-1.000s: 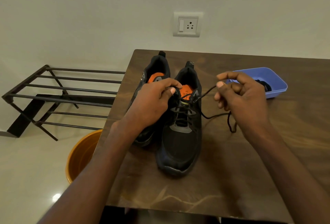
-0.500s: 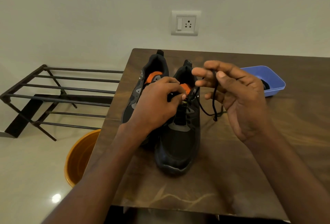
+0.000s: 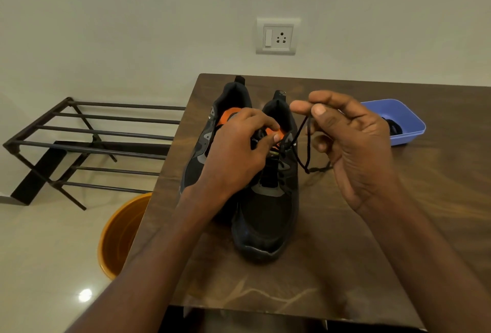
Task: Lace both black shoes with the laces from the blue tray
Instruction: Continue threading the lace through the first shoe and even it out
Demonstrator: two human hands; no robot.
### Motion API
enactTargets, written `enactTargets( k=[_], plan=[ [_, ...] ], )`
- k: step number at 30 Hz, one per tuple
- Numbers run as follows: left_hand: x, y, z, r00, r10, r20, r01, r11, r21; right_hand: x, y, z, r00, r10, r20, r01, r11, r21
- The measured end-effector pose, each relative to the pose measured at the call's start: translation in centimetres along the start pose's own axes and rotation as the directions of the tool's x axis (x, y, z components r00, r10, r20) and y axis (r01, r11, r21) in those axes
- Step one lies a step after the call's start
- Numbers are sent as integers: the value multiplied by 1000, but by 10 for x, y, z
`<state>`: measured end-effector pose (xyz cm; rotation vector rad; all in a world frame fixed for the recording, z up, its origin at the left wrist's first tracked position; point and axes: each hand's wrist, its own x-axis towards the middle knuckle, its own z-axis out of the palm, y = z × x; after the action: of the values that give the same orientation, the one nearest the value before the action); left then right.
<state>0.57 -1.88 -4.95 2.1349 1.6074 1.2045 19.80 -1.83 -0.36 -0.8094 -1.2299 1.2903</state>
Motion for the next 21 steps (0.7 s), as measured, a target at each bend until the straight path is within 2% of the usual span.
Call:
enactTargets(
  k=[2,3,6,8,10,12,13,14,15,16,17,18,20,21],
  plan=[
    [-2,7,-2,997,-16,-73,8,995,-101,0,-2,4,999,48,-16,-46,993,110],
    [-3,13,-4,996,-61,-69,44,975,-216,-1,-2,7,998,67,-19,-64,986,153],
    [-5,35,-12,973,-157,170,229,772,-593,-3,-2,14,994,105,-23,-96,960,262],
    [-6,39,-17,942,-128,309,311,674,-670,-3,-3,14,993,107,-57,-85,949,303],
    [-4,37,-24,929,-152,338,362,574,-735,0,-4,8,981,122,-150,-76,956,282],
    [-1,29,-33,928,-262,267,365,479,-798,2,-3,-3,940,161,-300,-137,985,101],
    [1,24,-38,922,-318,221,353,453,-819,4,1,-12,914,148,-377,-200,974,-103],
    [2,20,-42,915,-360,183,341,447,-827,5,7,-20,902,94,-420,-265,891,-368],
    [3,15,-45,912,-382,151,331,464,-822,6,14,-26,913,18,-409,-284,746,-602],
    [3,13,-44,911,-391,131,328,495,-805,5,18,-27,932,-59,-358,-250,612,-751],
    [4,13,-43,914,-386,123,331,535,-777,5,21,-24,950,-138,-281,-162,552,-818],
    [4,15,-40,920,-371,129,335,571,-750,5,22,-18,961,-203,-188,-42,565,-824],
    [4,22,-35,932,-322,166,338,614,-713,5,21,-3,966,-258,12,185,656,-732],
    [4,25,-33,935,-301,187,341,622,-705,4,21,4,963,-248,101,248,682,-688]
  ],
)
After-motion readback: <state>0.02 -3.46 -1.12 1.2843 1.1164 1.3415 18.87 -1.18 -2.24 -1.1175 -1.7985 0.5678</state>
